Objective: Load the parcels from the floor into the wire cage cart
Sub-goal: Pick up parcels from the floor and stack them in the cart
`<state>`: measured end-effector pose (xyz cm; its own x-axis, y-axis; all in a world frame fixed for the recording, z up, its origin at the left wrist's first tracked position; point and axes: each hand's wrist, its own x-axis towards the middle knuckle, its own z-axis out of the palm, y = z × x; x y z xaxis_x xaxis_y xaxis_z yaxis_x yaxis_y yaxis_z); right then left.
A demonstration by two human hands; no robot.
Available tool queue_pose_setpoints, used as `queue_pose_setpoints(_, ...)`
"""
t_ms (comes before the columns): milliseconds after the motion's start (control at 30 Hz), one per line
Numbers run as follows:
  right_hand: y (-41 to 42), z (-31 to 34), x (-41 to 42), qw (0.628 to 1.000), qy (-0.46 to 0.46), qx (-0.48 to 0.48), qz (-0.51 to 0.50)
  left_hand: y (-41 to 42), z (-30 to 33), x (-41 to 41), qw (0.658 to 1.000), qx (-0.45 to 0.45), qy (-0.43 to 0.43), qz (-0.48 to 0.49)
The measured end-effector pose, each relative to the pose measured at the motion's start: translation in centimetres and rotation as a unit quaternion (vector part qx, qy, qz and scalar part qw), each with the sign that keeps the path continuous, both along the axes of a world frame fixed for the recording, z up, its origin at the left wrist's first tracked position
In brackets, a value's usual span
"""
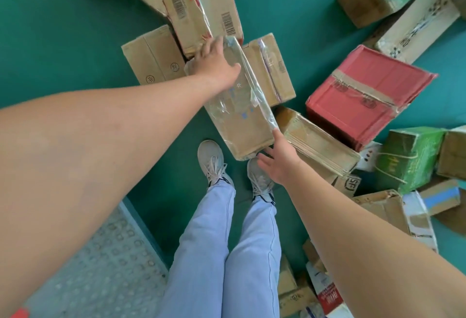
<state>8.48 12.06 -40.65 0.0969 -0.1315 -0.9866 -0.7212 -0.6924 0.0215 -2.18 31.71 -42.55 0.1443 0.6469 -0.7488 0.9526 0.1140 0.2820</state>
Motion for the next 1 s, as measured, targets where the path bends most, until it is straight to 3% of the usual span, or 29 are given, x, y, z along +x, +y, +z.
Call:
queue_pose_setpoints(267, -1.9, -2.0, -1.9, 0.999, 0.004, 0.012, 0.029, -1.7, -0.5, -2.2, 0.998, -0.001, 0.049, 0.031)
queue_pose_setpoints(500, -4.9, 0.5, -3.7, 0.997, 0.004, -0.001, 0.077, -6.8, 2.2, -7.0, 0.977, -0.051, 0.027, 0.204)
queue_pose_setpoints(767, -5.5, 10.6, -2.6, 0.974, -0.058, -0.046, 0.216, -12.2, 11.9, -12.2, 0.918, -0.083, 0.02, 0.387)
queue_pose_setpoints(1000, -3.0, 25.1, -1.4, 0.94, -0.111, -0.013, 0.323, -17.4, 27.2, -13.8, 0.838, -0.074, -0.036, 0.539)
